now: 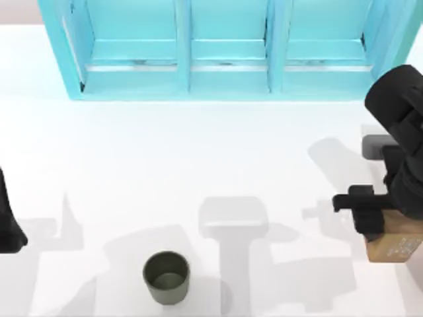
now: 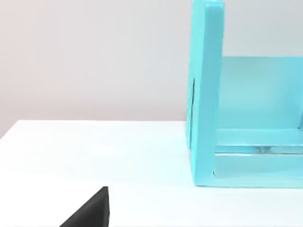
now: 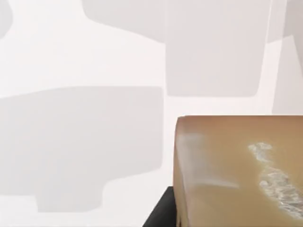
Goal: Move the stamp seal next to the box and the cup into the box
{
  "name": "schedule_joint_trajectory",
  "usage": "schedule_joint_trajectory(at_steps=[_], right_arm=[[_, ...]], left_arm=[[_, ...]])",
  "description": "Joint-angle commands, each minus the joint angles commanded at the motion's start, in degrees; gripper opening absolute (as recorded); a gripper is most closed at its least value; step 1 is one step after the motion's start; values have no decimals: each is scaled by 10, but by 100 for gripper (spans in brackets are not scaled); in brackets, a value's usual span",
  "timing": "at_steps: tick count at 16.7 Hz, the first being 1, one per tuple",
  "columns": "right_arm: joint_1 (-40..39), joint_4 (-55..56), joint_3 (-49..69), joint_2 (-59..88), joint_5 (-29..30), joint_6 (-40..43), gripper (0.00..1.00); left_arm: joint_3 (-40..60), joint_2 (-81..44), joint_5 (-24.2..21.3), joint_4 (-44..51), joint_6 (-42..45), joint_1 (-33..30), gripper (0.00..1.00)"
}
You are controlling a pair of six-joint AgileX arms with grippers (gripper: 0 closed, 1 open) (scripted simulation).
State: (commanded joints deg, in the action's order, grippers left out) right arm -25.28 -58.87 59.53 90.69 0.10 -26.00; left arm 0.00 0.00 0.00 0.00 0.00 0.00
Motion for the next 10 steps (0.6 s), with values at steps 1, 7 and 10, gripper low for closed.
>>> schedule_joint_trajectory(at_steps=[1,7,10], right_arm=[[0,0,0,0,0,0,0],[0,0,0,0,0,0,45],[0,0,0,0,0,0,68]], left_arm=[[0,0,0,0,0,0,100],[0,0,0,0,0,0,100],[0,0,0,0,0,0,100]])
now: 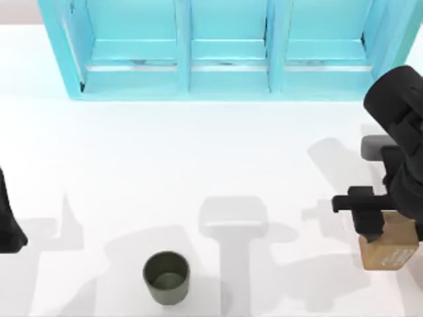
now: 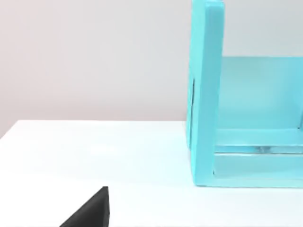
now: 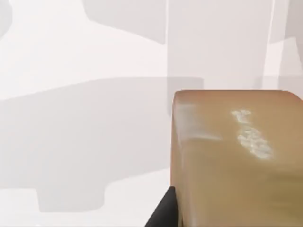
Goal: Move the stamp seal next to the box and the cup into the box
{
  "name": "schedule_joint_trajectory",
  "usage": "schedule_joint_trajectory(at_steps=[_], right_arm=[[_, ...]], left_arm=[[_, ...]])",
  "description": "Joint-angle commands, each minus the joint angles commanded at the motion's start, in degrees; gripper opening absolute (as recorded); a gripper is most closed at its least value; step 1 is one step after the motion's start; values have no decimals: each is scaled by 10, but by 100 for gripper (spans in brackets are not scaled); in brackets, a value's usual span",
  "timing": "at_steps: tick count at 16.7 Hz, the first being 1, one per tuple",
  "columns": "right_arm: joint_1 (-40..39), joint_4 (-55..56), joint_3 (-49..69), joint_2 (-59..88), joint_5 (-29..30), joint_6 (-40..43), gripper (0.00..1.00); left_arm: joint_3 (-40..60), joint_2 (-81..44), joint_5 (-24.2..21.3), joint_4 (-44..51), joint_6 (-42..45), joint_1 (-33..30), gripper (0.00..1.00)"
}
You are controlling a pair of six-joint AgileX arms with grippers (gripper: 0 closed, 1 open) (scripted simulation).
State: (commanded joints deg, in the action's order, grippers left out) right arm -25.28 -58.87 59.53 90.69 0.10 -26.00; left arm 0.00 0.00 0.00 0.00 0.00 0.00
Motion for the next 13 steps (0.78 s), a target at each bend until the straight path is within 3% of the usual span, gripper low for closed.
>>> schedule_joint_trajectory(at_steps=[4,13], right_arm=[[0,0,0,0,0,0,98],[1,0,0,0,0,0,100]], left_arm=[[0,0,0,0,0,0,100],[0,0,0,0,0,0,100]])
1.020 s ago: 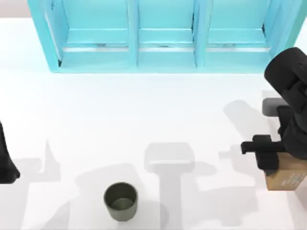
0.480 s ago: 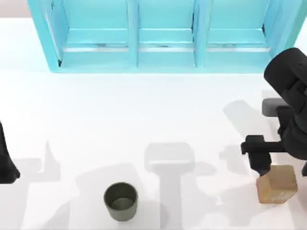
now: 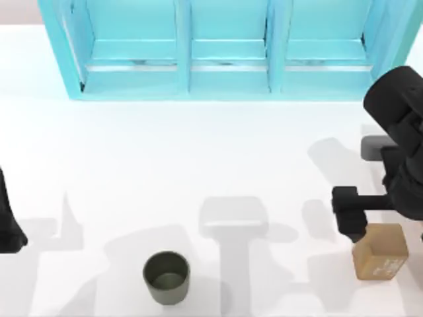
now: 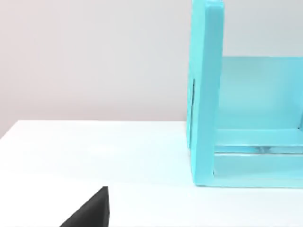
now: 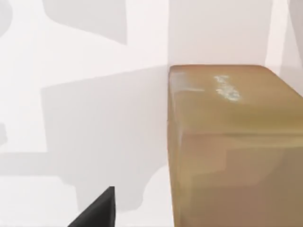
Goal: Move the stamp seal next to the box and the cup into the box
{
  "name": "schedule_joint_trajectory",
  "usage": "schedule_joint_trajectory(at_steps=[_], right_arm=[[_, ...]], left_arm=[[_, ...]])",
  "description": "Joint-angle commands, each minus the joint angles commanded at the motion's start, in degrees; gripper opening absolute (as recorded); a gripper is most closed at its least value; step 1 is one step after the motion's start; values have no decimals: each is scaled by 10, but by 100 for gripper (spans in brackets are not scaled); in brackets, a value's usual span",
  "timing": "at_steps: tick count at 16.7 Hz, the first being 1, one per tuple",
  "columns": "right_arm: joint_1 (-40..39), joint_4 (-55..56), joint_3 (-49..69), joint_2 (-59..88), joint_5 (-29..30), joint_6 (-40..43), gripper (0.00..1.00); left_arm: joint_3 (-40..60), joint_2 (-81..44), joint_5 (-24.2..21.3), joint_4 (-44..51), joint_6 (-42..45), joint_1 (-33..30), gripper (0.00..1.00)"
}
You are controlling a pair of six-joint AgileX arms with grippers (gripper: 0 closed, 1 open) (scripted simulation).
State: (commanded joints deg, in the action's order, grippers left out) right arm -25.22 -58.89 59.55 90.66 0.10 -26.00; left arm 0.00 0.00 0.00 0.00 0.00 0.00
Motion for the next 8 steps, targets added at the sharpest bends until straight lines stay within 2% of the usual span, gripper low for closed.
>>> schedule_joint_trajectory(at_steps=[4,8], right_arm=[[-2,-43,43,-1,0,1,100],[0,-163,144,-11,0,1,100]], left_arm=[[0,0,0,0,0,0,100],[0,0,0,0,0,0,100]])
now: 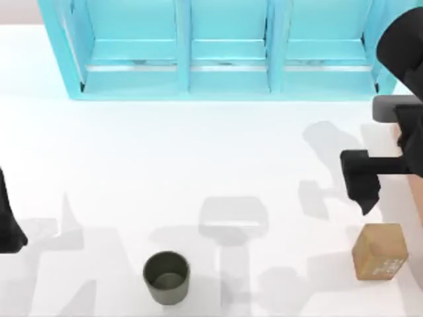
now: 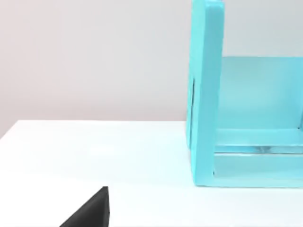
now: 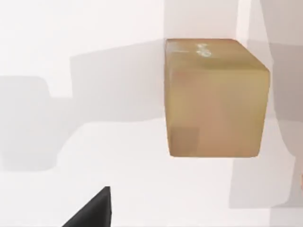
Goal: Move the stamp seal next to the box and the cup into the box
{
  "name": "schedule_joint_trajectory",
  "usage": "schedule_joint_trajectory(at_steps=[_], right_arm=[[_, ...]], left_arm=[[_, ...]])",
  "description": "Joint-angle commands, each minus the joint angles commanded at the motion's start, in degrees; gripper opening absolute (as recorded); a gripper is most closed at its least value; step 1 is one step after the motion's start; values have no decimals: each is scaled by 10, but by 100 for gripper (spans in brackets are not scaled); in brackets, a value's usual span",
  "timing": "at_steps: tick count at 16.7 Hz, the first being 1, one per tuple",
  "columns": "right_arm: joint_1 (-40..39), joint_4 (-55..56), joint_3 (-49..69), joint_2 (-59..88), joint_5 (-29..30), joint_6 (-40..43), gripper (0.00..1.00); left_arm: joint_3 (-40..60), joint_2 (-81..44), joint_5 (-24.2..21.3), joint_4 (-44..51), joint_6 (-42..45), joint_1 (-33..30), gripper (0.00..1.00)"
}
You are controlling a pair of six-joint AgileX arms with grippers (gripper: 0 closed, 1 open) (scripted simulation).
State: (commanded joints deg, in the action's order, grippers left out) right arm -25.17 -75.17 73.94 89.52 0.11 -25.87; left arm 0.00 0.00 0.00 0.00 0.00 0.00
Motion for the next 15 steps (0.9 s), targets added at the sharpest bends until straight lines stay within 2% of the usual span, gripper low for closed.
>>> schedule_joint_trajectory(at_steps=[4,10,15], right_arm=[[2,-65,62,-11,0,2,100],[-8,-64,70,0,0,-7,100],[-118,-49,165,113,0,-117,100]], left_arm=[[0,0,0,0,0,0,100],[0,0,0,0,0,0,100],[0,0,0,0,0,0,100]])
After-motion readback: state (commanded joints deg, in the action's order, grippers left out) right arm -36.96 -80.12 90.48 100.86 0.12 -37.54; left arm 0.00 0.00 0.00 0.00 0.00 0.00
